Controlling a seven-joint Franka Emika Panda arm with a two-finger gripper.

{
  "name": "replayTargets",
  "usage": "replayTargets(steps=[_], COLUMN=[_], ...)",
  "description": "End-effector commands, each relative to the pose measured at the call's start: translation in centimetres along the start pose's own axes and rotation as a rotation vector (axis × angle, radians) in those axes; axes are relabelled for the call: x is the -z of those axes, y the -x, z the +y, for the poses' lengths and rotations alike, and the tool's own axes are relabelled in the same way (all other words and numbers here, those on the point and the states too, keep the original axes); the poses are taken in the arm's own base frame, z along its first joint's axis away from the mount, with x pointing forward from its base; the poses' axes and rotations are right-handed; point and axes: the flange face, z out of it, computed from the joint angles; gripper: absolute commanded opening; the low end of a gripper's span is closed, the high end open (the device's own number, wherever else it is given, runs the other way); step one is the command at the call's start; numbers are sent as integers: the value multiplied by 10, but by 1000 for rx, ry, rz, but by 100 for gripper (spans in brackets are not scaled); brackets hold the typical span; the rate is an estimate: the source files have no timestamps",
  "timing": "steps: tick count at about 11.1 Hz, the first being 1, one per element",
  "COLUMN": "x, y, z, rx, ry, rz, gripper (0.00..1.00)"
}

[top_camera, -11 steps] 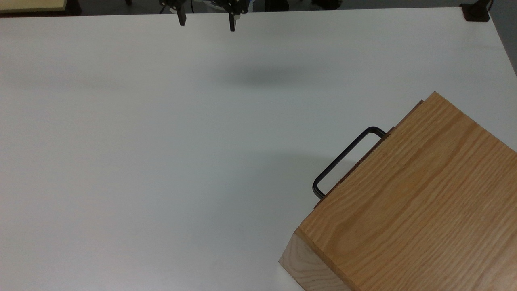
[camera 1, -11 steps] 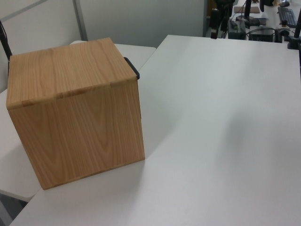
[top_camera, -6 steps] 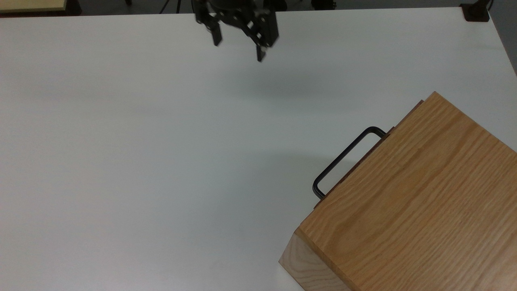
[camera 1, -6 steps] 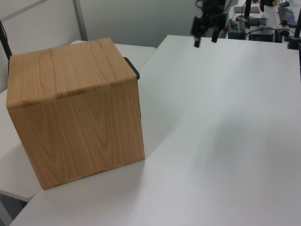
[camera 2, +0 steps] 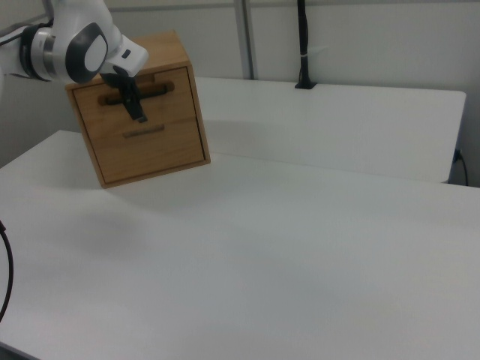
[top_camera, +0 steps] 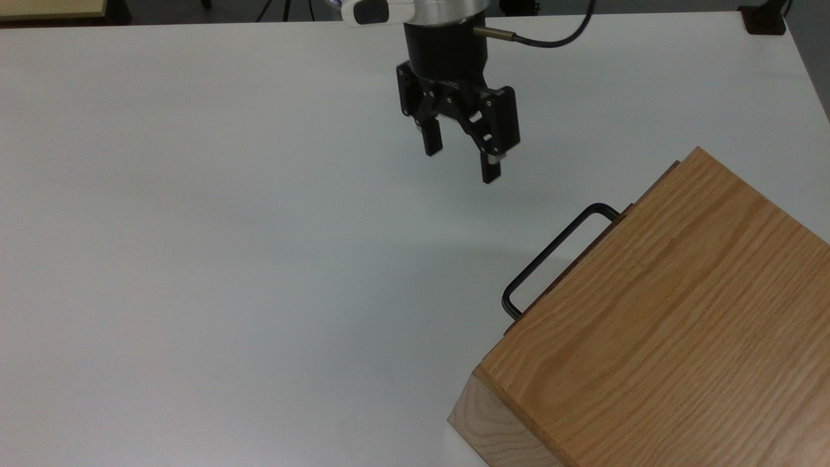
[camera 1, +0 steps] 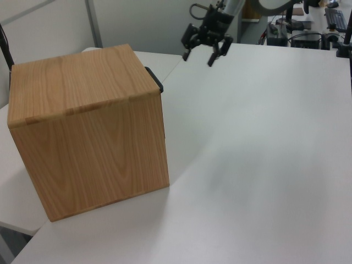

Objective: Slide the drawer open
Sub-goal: 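Move the open gripper down toward the black drawer handle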

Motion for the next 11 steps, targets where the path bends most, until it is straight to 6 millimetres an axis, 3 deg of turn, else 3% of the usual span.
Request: replayTargets(steps=[1,5,11], x=[-10,-25,-56], y=[-4,13,15], z=[-17,-43,-46], rx=[-77,-57,-61], ry=[-127,-195,-216], rz=[-13,-19,-19], gripper=[48,46,43])
